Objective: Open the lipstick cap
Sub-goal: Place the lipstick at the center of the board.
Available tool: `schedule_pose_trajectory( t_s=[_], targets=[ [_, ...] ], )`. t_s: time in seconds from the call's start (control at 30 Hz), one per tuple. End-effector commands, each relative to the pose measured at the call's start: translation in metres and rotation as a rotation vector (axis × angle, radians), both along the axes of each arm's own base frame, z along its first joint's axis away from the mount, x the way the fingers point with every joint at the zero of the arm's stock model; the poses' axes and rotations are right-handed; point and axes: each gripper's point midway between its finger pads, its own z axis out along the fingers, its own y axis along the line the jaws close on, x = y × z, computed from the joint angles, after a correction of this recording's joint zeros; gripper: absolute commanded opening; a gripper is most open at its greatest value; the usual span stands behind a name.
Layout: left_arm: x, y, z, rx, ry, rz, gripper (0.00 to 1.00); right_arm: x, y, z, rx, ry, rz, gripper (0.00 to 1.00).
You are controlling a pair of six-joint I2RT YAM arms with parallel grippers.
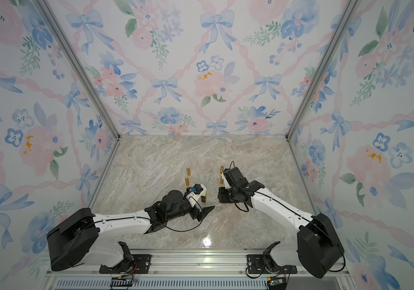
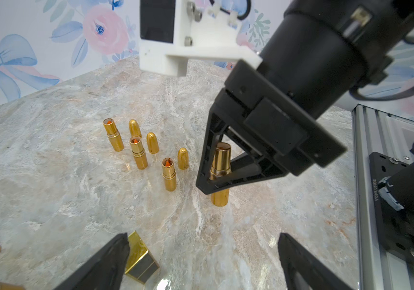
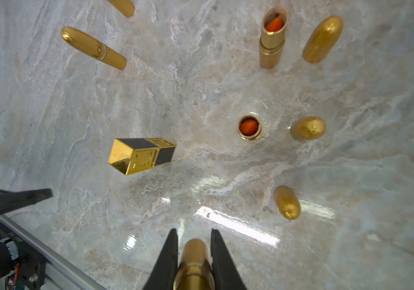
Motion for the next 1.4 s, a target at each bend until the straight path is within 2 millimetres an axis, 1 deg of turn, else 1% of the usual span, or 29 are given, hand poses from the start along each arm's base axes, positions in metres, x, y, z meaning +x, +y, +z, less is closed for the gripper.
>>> schedule_pose_trajectory(
  t_s=[0.0, 0.07, 0.23, 0.37, 0.57, 0.67, 1.1, 1.2, 1.37],
  targets=[
    [-0.005, 0.005, 0.0, -0.009, 0.013, 0.015, 0.98, 0.011, -0.002, -0.009, -0.071, -0.089, 0.002, 0.19],
    [-0.006, 0.006, -0.002, -0.008, 0.02, 0.017, 0.98, 0.014, -0.001, -0.017, -0.093, -0.111, 0.004, 0.19],
    [-0.005, 0.011, -0.005, -0.002, 0.023, 0.037, 0.98, 0.02, -0.005, -0.036, -0.163, -0.136, 0.002, 0.19],
    [-0.004, 0.013, -0.006, 0.003, 0.021, 0.048, 0.98, 0.023, -0.005, -0.045, -0.198, -0.159, 0.011, 0.19],
    [-0.002, 0.013, -0.005, 0.004, 0.016, 0.056, 0.98, 0.029, -0.003, -0.051, -0.218, -0.2, 0.019, 0.19],
    [-0.001, 0.013, -0.006, 0.008, 0.014, 0.059, 0.98, 0.03, -0.005, -0.055, -0.246, -0.205, 0.023, 0.19],
    [0.001, 0.013, -0.007, 0.012, 0.012, 0.068, 0.98, 0.026, -0.009, -0.068, -0.282, -0.202, 0.048, 0.2],
    [0.001, 0.013, -0.007, 0.012, 0.012, 0.068, 0.98, 0.024, -0.01, -0.071, -0.289, -0.193, 0.052, 0.22],
    [0.001, 0.014, -0.006, 0.013, 0.008, 0.072, 0.98, 0.024, -0.006, -0.067, -0.285, -0.2, 0.059, 0.32]
  ],
)
